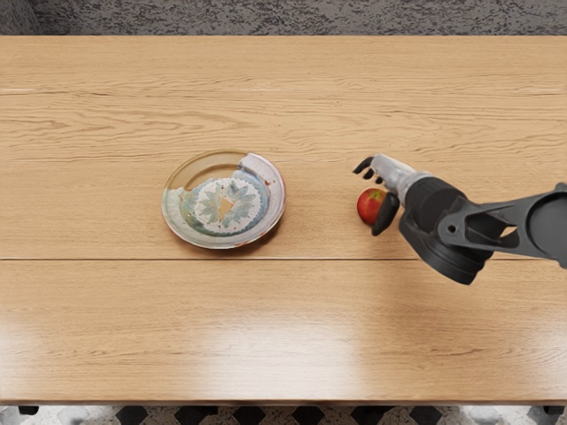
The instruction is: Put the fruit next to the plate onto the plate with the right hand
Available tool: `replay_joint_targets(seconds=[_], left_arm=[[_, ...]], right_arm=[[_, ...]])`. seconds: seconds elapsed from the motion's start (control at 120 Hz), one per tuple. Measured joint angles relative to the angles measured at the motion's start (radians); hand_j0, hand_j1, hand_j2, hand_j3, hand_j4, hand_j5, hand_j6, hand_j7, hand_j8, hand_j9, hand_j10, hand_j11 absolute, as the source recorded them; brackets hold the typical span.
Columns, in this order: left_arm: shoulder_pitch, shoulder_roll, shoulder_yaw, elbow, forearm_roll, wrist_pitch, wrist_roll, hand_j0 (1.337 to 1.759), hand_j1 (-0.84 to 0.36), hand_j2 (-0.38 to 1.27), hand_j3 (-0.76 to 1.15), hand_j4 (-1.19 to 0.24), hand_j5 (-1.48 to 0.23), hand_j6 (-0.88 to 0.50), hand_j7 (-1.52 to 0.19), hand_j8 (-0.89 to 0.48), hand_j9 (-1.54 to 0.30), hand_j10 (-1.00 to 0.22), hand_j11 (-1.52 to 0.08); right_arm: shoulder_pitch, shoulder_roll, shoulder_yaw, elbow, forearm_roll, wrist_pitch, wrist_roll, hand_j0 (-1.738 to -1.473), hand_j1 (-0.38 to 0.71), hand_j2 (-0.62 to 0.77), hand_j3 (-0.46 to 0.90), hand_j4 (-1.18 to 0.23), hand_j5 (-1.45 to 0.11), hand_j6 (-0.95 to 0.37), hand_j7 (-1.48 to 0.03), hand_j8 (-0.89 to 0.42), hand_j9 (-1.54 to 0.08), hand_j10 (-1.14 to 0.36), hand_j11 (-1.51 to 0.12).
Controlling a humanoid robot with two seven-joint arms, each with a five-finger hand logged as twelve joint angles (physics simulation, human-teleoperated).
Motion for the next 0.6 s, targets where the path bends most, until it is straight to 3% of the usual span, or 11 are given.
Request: replay_joint_targets(seconds=[0.225,0.317,0.6], left_arm=[[0.000,0.000,0.000,0.000,0.000,0.000,0.000,1.658,0.07,0.05,0.00,-0.23,-0.30,-0.23,-0.30,-0.23,-0.30,-0.23,-0.30],[0.000,0.000,0.000,0.000,0.000,0.000,0.000,1.658,0.07,0.05,0.00,-0.23,-0.30,-0.23,-0.30,-0.23,-0.30,-0.23,-0.30],[0.000,0.000,0.000,0.000,0.000,0.000,0.000,1.658,0.07,0.05,0.00,-0.23,-0.30,-0.23,-0.30,-0.23,-0.30,-0.23,-0.30]], right_arm=[[-0.014,0.020,-0.016,-0.024,-0.001,0.000,0.000,-1.658,0.03,-0.06,0.00,-0.32,-0.41,-0.32,-0.41,-0.31,-0.41,-0.32,-0.41],[-0.014,0.041,-0.017,-0.036,0.005,-0.001,0.000,-1.658,0.04,-0.06,0.00,-0.34,-0.42,-0.33,-0.43,-0.25,-0.43,-0.33,-0.43],[0.012,0.064,-0.017,-0.059,0.038,0.000,0.000,-1.658,0.07,-0.07,0.00,-0.35,-0.45,-0.35,-0.45,-0.32,-0.45,-0.36,-0.45]])
